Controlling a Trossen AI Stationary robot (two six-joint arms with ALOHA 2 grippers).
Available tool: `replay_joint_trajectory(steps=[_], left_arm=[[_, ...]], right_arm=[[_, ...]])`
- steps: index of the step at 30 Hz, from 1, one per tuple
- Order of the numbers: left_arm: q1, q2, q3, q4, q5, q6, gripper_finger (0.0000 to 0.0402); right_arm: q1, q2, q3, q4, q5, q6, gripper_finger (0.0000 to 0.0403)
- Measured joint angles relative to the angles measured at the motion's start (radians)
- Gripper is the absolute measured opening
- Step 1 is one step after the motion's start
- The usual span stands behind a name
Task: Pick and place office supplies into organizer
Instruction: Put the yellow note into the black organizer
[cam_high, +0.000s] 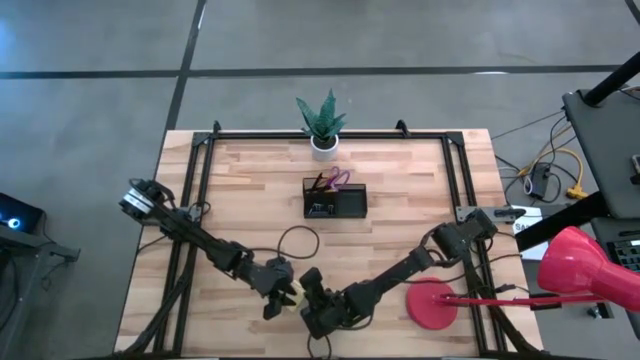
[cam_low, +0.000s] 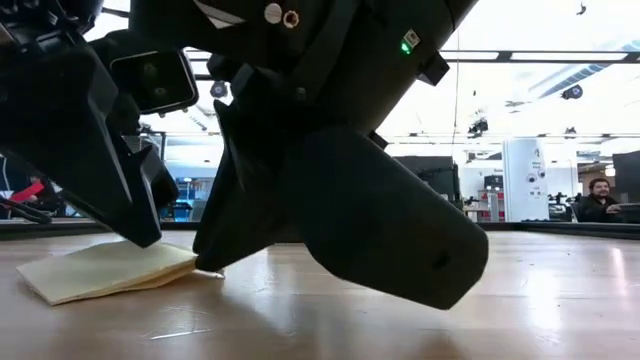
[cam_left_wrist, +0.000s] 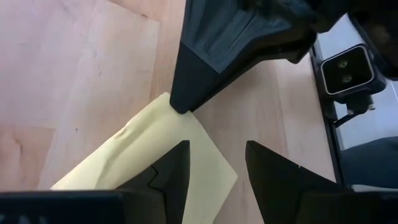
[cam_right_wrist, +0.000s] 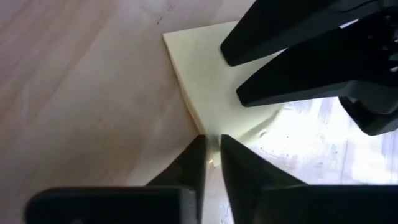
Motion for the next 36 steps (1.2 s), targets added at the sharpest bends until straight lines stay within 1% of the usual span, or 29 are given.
replay_joint_trajectory(steps=[2,3,9,13,17,21,24,29,32,34,36], left_arm=[[0.0,0.01,0.005,0.0,0.0,0.0,0.0141],[0.0,0.015,0.009,0.001,0.0,0.0,0.0141],[0.0,0.011,0.018,0.0,0.001,0.0,0.0141],[0.0,-0.041,0.018,0.0,0.029,-0.031,0.0141],[0.0,-0.142,0.02,0.001,0.05,-0.052,0.0141],[0.0,-0.264,0.011,-0.043,0.043,-0.049,0.0141],[0.0,-0.354,0.008,-0.103,0.006,-0.034,0.0141],[0.0,-0.473,-0.002,-0.172,-0.041,-0.021,0.0141],[-0.001,-0.511,-0.003,-0.248,-0.092,-0.015,0.0141],[-0.001,-0.507,-0.003,-0.321,-0.119,0.002,0.0141],[-0.001,-0.475,-0.012,-0.374,-0.13,0.007,0.0141]], right_arm=[[-0.003,0.0,0.0,0.001,-0.001,0.001,0.0016],[-0.004,0.0,0.0,0.0,-0.001,0.001,0.0012],[-0.011,-0.001,0.0,-0.002,0.014,0.003,0.0008],[-0.011,-0.023,0.0,-0.013,0.046,0.015,0.0008],[-0.012,-0.06,0.008,-0.059,0.093,0.022,0.0008],[-0.023,-0.075,0.042,-0.18,0.141,0.052,0.0008],[-0.032,-0.097,0.077,-0.297,0.195,0.139,0.0008],[-0.038,-0.151,0.108,-0.503,0.266,0.354,0.0008],[-0.039,-0.195,0.102,-0.557,0.237,0.427,0.0008],[-0.033,-0.211,0.097,-0.556,0.187,0.401,0.0008],[-0.026,-0.21,0.087,-0.529,0.089,0.328,0.0008]])
